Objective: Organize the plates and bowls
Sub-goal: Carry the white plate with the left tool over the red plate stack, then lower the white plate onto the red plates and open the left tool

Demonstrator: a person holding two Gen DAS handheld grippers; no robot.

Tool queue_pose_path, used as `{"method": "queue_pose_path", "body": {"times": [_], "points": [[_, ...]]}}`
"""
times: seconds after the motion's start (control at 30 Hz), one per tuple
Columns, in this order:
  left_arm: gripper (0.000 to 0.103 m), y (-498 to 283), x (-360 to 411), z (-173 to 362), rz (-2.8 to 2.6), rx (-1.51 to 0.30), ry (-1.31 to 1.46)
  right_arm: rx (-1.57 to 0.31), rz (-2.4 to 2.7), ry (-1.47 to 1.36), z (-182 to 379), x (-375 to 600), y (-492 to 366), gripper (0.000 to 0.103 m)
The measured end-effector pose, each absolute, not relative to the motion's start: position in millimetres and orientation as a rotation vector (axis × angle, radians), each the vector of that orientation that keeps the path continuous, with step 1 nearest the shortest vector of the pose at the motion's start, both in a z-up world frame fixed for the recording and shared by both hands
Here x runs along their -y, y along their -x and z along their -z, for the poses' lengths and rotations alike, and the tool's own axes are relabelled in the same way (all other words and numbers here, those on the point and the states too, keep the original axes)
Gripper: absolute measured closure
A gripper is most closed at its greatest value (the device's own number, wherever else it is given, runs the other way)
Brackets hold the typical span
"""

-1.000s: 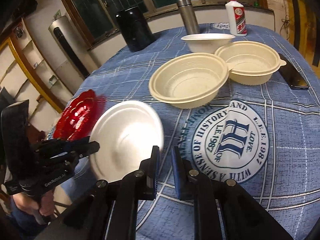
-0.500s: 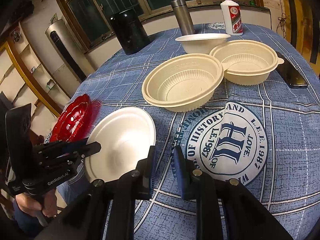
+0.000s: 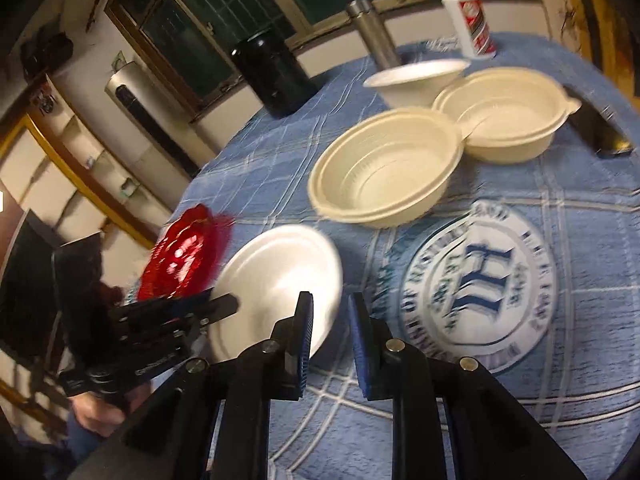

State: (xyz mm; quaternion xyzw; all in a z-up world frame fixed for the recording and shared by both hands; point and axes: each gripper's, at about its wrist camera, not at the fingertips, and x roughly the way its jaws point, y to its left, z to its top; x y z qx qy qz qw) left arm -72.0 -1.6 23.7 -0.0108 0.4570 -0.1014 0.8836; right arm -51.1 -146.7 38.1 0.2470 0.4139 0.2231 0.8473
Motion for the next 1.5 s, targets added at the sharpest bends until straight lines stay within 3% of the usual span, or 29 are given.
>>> {"method": "queue_pose_path", "body": {"times": [0.17,0.23,0.73,1.1,1.5], "points": [[0.084,74.0,5.4,-23.9,0.206,-0.940,-0.004,-0.905,-0.494,-0.542,-28.5,139.3,45.1,0.083],[0.084,75.4,6.2,-24.7,0.205,-0.930,-0.010,-0.898,-0.474,-0.530,-28.4,139.0,45.5,0.091],[0.084,87.2,-10.9,-55.4,0.155,-0.826,-0.013,-0.822,-0.489,-0.477,-62.9,124.9,46.0,0.093],[0.084,108.5,-94.0,-81.9,-0.024,-0.730,0.078,-0.782,-0.608,-0.383,-107.5,46.1,16.8,0.093],[0.084,106.5,-173.6,-55.2,-0.189,-0.759,0.184,-0.885,-0.673,-0.310,-91.2,-58.0,-28.9,0.093]]}}
